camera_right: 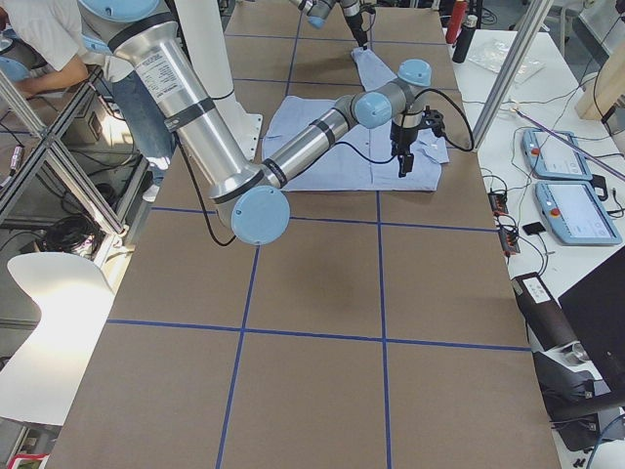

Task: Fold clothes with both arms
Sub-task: 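Grasp the other sleeve cuff with the left gripper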

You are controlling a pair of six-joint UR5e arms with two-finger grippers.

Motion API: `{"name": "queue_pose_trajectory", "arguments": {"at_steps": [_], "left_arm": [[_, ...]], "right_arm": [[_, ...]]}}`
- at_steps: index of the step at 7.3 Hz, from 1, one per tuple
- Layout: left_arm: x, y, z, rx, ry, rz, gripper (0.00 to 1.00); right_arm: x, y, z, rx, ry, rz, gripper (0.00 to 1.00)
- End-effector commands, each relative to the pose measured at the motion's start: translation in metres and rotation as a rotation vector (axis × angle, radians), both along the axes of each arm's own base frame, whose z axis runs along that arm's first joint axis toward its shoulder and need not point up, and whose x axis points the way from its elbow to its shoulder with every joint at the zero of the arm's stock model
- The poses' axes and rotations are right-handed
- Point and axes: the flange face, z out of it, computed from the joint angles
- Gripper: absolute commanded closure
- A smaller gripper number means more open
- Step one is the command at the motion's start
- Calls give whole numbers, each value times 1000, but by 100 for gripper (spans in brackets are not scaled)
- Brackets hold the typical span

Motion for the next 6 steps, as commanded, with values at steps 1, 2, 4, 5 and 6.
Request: {"name": "queue_pose_trajectory", "arguments": {"at_steps": [1,2,4,5,6], "left_arm": [[1,0,-2,3,7,7,66],[2,0,-3,-1,10,9,71],[2,-1,-5,4,9,14,79],[1,-1,-7,8,10,14,88],[1,0,-11,12,22,27,100]], "right_arm": [[0,0,-1,1,0,0,0],[0,-1,1,-1,2,1,0],[-1,-1,0,3,-1,0,0],[-1,-1,2,0,0,0,0],[-1,-1,2,0,0,0,0]]}}
